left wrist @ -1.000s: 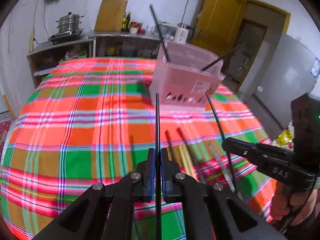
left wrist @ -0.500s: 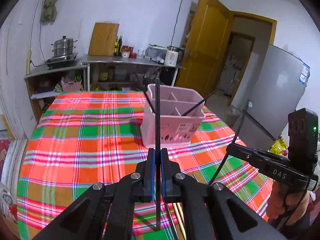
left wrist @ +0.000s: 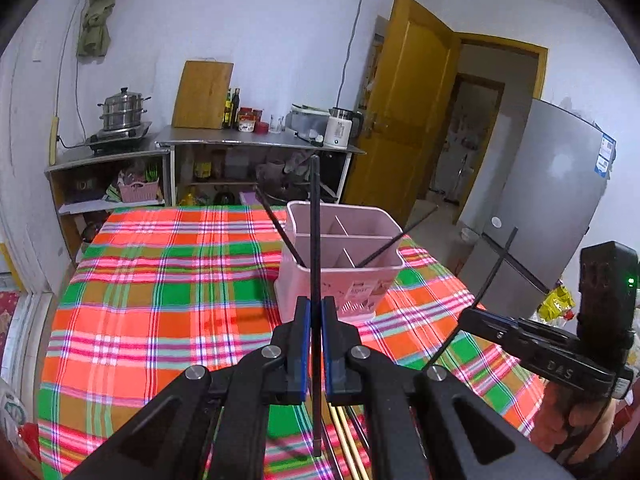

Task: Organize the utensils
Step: 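Carry the held black chopsticks with both tools above the pink basket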

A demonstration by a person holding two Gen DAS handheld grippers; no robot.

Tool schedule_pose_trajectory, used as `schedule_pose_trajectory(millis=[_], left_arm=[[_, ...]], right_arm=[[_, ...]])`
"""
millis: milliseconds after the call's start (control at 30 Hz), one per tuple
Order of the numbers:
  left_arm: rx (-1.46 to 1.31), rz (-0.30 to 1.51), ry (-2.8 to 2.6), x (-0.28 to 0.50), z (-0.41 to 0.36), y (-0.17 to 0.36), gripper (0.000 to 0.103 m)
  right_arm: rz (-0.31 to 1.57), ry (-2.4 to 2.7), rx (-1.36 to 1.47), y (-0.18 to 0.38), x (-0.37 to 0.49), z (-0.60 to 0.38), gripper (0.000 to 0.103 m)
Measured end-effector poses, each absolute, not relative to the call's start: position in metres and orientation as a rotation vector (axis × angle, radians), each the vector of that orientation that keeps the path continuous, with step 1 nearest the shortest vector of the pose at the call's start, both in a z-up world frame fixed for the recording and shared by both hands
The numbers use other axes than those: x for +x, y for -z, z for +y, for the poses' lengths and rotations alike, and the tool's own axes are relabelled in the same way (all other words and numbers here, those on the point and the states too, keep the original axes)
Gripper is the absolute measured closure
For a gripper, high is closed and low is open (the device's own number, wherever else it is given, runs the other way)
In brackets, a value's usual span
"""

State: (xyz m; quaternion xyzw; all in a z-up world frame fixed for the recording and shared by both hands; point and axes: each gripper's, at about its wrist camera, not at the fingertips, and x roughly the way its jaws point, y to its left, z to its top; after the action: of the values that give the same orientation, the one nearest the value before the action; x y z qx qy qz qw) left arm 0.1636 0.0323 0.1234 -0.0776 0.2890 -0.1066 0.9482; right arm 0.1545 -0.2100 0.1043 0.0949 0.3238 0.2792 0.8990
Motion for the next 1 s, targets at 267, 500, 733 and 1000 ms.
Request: schedule_pose_trajectory(millis=[267,500,733,1000], left_arm=[[-0.147,0.634,0.185,0.163,0.038,-0.095,0.098],[-0.143,0.667,0.197,0.134,0.046,-0.102,0.098],[-0.143,0.652,0.205,0.142,0.045,-0.122,0.098],[-0.185,0.567,0.238,0.178,0.036,-0.157,0.098]], right_arm=[[0.678,-0.579,0.201,-0.100,0.157,-0.212,0.097],[0.681,-0.577,0.197,-0.099,0.157,-0.213,0.097],[0.648,-0.570,0.201,-0.110,0.160,-0.215,0.097],[0.562,-0.559,0.237,-0.136,0.175,-0.221,0.097]])
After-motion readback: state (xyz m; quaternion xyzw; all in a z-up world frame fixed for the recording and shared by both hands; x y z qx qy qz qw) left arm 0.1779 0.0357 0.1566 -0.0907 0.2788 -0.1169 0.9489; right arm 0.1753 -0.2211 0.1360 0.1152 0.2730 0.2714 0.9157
